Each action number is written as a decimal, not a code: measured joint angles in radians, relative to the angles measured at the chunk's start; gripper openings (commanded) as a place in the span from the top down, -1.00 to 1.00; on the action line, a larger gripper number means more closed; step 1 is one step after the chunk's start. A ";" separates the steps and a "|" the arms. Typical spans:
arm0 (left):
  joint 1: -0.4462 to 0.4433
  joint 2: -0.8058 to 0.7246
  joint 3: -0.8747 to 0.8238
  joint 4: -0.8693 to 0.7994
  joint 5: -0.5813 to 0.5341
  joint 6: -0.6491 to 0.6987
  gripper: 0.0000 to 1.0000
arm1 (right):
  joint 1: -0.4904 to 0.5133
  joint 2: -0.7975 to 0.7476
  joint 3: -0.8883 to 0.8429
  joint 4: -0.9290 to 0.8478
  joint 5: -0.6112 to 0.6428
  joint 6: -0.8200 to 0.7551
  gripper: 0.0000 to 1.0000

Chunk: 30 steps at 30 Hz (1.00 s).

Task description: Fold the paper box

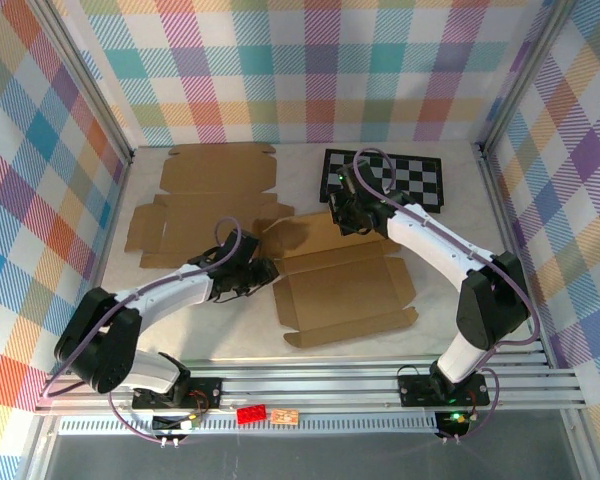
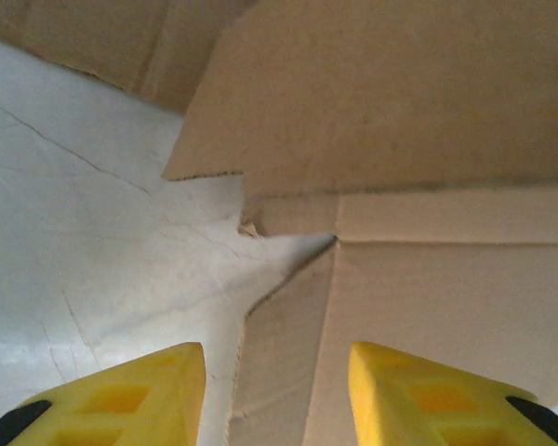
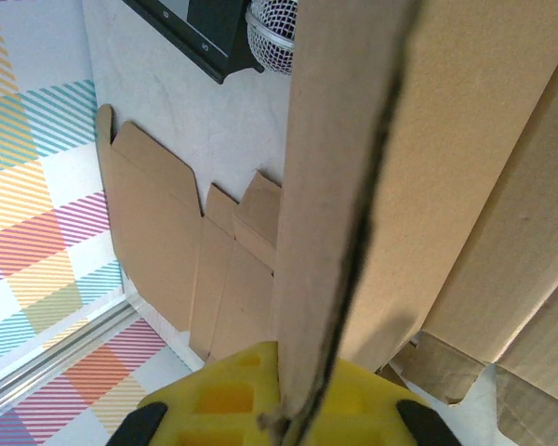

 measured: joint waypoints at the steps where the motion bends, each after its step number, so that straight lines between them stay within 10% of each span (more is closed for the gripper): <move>1: 0.000 0.004 -0.003 0.014 -0.007 -0.005 0.12 | -0.002 0.000 0.000 0.000 -0.001 0.000 1.00; 16: -0.019 0.017 -0.021 0.082 -0.161 -0.020 0.04 | -0.005 0.000 0.000 0.000 -0.008 0.008 1.00; 30: 0.209 0.105 0.149 0.006 -0.093 0.098 -0.05 | -0.006 0.000 0.000 -0.001 -0.015 0.019 1.00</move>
